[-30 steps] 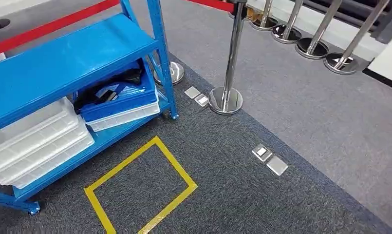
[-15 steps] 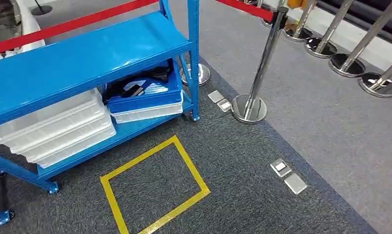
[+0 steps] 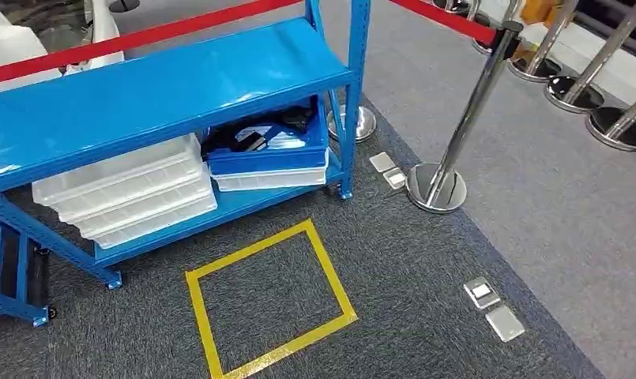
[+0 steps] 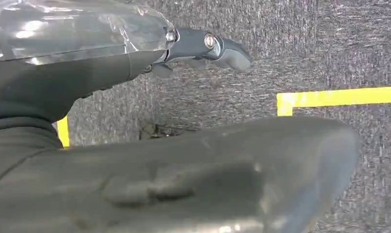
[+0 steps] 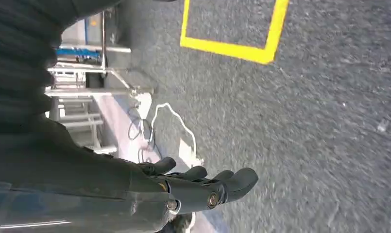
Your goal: Take the parts from the cabinet and place them on the table.
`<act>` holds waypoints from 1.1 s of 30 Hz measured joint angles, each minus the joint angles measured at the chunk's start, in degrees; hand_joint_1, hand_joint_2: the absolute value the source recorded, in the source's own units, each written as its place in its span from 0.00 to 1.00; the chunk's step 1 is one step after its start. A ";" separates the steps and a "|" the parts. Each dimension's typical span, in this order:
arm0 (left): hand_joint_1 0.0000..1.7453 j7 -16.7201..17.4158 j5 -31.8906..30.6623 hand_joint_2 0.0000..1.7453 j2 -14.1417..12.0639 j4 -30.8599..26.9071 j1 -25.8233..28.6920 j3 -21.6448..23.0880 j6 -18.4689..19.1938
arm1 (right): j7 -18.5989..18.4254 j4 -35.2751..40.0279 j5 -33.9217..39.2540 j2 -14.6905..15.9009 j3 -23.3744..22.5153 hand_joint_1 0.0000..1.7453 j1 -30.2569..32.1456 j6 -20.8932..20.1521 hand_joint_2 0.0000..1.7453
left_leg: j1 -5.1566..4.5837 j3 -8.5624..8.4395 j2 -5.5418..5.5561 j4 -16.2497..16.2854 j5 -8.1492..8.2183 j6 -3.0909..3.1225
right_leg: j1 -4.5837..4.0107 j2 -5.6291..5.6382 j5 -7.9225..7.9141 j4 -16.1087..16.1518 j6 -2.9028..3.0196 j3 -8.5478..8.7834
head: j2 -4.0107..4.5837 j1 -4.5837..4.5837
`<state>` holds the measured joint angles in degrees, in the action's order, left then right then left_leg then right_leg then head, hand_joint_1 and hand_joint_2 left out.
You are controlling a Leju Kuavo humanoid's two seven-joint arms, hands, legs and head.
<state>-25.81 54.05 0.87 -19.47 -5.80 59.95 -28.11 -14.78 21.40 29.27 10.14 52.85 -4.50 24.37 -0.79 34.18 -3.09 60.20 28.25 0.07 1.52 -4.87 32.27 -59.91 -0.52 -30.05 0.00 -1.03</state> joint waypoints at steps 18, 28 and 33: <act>0.00 -0.85 0.42 0.00 0.07 0.02 -0.05 -0.02 1.92 | 0.00 0.00 0.72 -0.30 0.07 0.00 0.15 -0.35 0.00 | 0.00 -2.01 4.40 -0.63 1.28 1.34 | -0.64 5.05 -2.18 -0.25 -0.14 -2.51 | 0.00 -0.72; 0.00 -0.72 0.28 0.00 0.07 0.02 -0.09 0.00 2.10 | 0.09 0.00 1.20 -0.77 0.07 0.00 0.02 -0.87 0.00 | 0.26 -2.57 4.39 -1.41 1.17 0.79 | -0.99 5.03 -1.79 -0.27 0.58 -2.28 | 0.00 -0.79; 0.00 -0.72 0.39 0.00 0.07 0.02 -0.09 0.00 1.88 | 0.09 0.00 1.31 -0.92 0.07 0.00 -0.01 -1.31 0.00 | 0.32 -2.59 4.39 -1.46 1.26 0.28 | -1.02 5.04 -1.74 -0.28 0.66 -2.27 | 0.00 -0.79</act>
<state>-26.53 54.45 0.94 -19.45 -5.89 59.95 -26.23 -14.69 21.40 30.58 9.22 52.92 -4.51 23.06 -0.47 31.59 1.31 58.74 29.51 0.35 0.50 0.17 30.53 -60.19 0.14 -32.32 0.00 -1.81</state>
